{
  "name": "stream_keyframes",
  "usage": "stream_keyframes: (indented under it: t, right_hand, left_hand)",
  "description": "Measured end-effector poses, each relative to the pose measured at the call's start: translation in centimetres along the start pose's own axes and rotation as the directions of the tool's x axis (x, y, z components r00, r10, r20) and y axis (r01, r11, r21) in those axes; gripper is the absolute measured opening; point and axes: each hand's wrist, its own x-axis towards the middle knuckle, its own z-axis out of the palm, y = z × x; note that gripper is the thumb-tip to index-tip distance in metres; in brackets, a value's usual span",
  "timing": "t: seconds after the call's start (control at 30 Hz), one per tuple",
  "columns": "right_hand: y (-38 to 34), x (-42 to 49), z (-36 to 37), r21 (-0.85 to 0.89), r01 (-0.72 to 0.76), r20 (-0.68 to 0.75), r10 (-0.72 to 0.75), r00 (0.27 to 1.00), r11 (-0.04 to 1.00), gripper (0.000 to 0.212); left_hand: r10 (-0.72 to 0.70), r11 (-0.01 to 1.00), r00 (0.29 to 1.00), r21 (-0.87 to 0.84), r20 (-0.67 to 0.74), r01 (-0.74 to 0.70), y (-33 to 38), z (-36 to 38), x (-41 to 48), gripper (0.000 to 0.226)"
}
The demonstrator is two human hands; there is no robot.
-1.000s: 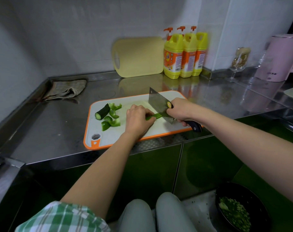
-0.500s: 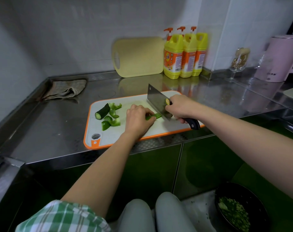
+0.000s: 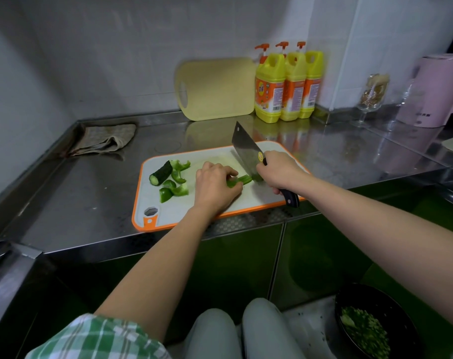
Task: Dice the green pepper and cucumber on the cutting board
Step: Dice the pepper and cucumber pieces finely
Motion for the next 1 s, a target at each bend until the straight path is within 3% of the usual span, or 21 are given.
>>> stream_keyframes:
  t: [0.3,0.7,0.9,1.0]
  right_hand:
    - [-0.4,-0.3,-1.3,-0.058,-0.022,0.177,0.032,0.984,0.998,0.017]
    - [0.1,0.7,0.2,0.021,0.003,-0.001,-0.003,1.000,1.000,0.021]
    - [-0.9,-0.4,-1.9,-0.034,-0.014,0.183,0.020,0.983,0.999,0.018]
    - [-1.3,-0.7,-1.4,-0.081,-0.025,0.197,0.041,0.980,0.996,0.018]
  left_hand:
    - [-0.022,1.000,1.000,-0.021,0.009,0.023,0.0,0.0,0.1,0.022]
    - [-0.010,1.000,1.000,-0.009,0.008,0.010,-0.1,-0.2,-0.1,0.024]
    - [-0.009,1.000,1.000,-0.012,0.000,0.009,-0.1,0.0,0.0,0.023]
    - [-0.016,1.000,1.000,-0.024,-0.001,0.016,-0.2,0.1,0.1,0.023]
